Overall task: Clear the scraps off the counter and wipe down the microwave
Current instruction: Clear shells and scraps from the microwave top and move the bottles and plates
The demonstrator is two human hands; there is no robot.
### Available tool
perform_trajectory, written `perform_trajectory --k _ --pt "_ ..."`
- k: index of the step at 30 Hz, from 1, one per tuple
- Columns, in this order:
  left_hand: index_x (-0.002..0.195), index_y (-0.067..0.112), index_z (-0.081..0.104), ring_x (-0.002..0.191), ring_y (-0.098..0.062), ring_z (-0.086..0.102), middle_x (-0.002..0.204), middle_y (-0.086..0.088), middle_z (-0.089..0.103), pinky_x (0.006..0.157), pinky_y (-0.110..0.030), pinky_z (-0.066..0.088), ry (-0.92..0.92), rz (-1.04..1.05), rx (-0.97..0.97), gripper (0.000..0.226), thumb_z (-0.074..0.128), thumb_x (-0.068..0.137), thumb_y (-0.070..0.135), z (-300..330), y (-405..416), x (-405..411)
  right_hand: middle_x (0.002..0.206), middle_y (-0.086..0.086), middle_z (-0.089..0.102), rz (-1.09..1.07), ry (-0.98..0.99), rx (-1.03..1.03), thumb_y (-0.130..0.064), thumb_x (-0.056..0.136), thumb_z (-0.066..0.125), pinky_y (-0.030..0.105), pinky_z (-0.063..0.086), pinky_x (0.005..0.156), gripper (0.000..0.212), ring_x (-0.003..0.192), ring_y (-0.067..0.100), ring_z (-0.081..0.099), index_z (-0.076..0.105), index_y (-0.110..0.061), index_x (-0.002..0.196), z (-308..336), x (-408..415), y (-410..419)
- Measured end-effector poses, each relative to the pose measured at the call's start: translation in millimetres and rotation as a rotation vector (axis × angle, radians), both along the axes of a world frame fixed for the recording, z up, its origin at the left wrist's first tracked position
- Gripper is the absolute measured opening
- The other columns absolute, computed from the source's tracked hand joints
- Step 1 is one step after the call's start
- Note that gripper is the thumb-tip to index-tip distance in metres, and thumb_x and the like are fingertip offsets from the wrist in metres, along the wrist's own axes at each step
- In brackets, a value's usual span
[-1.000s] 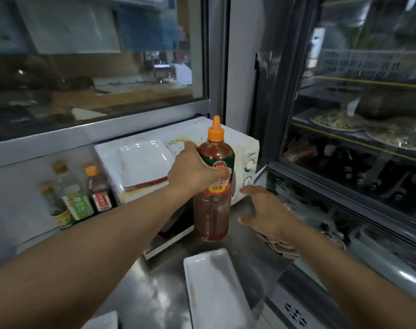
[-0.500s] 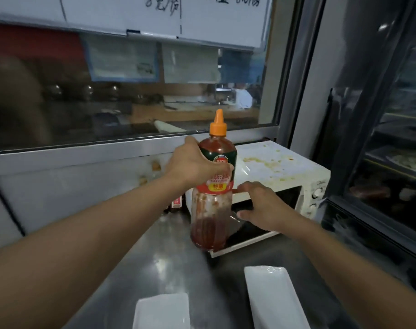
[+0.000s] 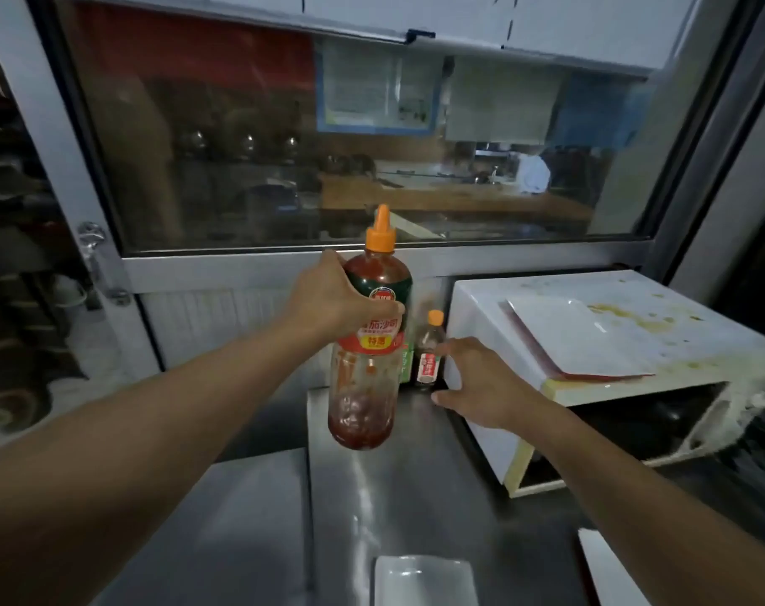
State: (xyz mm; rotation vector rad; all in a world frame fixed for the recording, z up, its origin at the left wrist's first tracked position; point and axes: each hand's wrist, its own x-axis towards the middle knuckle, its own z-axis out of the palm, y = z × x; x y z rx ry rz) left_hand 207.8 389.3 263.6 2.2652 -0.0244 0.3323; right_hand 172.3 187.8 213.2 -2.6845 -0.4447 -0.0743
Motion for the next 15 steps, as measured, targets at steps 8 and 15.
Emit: perform_trajectory --k 8,15 --pt "0.102 0.025 0.042 0.084 -0.011 0.057 0.092 0.011 0.055 0.057 -0.020 0.043 0.018 0.015 -0.069 0.070 0.087 0.052 0.044 -66.9 67.2 58.3 0.135 0.007 0.039 -0.043 0.120 -0.021 -0.024 0.081 0.066 0.023 0.039 0.089 0.063 0.118 0.020 0.045 0.039 -0.016 0.137 -46.4 48.8 64.4" --pt "0.102 0.025 0.042 0.090 -0.015 0.059 0.104 0.004 0.060 0.071 -0.032 0.052 0.047 0.013 -0.114 0.072 0.088 0.049 0.042 -125.0 86.6 113.8 0.131 0.007 0.041 -0.119 0.150 -0.041 -0.022 0.080 0.065 0.030 0.042 0.089 0.061 0.116 0.024 0.046 0.039 -0.015 0.135 -84.8 82.9 86.8"
